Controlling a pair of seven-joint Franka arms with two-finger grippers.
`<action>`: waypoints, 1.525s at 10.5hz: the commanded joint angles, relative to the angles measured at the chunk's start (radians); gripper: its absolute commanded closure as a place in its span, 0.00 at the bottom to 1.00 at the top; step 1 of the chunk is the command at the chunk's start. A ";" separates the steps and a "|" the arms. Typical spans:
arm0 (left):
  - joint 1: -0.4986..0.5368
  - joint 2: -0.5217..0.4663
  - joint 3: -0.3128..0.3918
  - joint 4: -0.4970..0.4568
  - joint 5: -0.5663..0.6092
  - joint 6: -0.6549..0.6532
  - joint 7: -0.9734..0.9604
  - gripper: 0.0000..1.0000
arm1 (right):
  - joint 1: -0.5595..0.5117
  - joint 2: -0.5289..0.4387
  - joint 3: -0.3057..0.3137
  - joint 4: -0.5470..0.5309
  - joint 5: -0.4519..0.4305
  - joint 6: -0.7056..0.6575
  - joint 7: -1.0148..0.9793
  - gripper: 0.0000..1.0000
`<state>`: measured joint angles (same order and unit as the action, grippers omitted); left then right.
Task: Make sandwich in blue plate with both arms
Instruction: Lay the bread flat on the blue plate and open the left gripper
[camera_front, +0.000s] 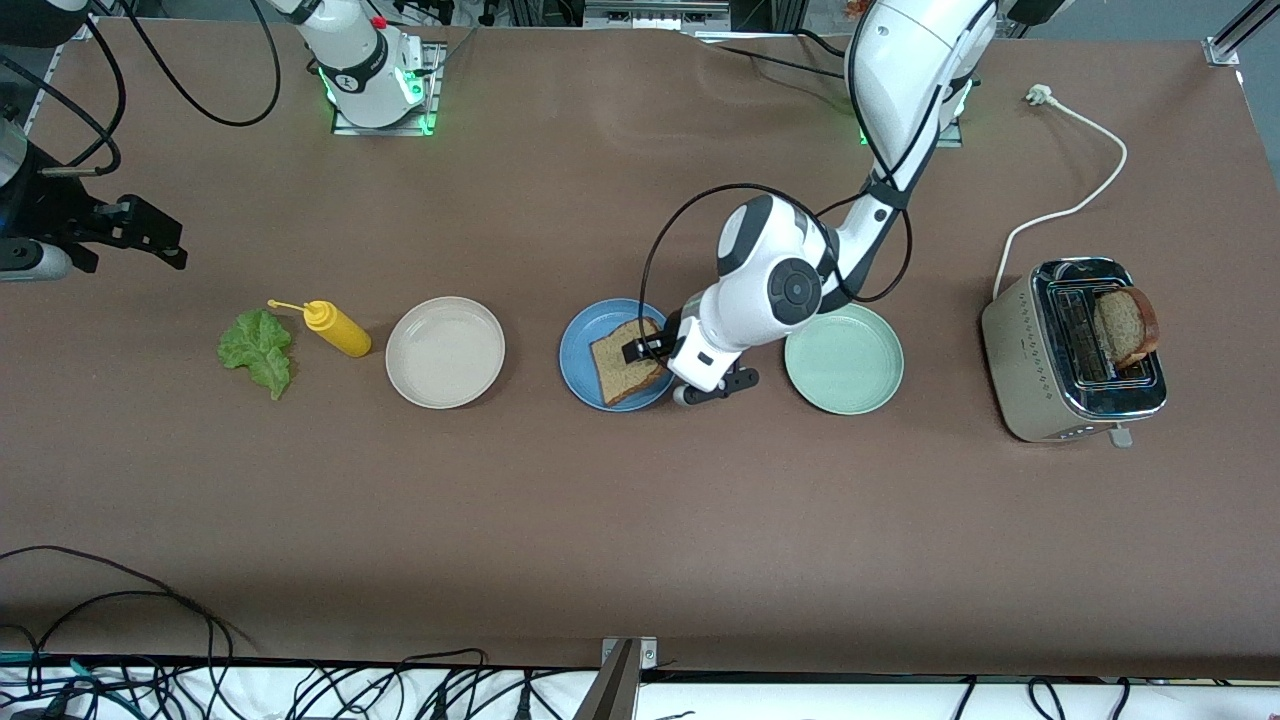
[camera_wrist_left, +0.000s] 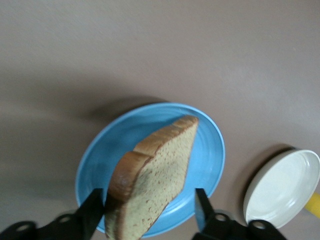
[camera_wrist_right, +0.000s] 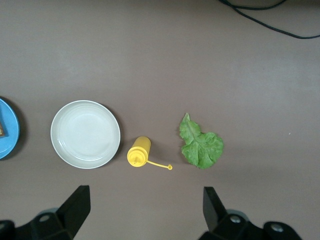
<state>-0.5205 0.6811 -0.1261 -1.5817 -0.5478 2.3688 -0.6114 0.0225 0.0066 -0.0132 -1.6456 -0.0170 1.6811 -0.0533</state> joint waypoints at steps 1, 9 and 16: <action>0.008 -0.014 0.011 0.008 0.026 -0.031 -0.001 0.00 | -0.004 0.010 0.006 0.027 -0.006 -0.009 0.003 0.00; 0.238 -0.179 0.115 0.008 0.107 -0.308 0.018 0.00 | 0.020 0.033 0.009 0.026 -0.017 -0.009 -0.006 0.00; 0.373 -0.354 0.118 0.032 0.469 -0.574 0.267 0.00 | 0.034 0.180 -0.004 0.027 -0.050 -0.017 -0.247 0.00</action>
<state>-0.1849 0.3955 -0.0018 -1.5440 -0.1738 1.8785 -0.4627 0.0670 0.1302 -0.0119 -1.6460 -0.0448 1.6765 -0.1920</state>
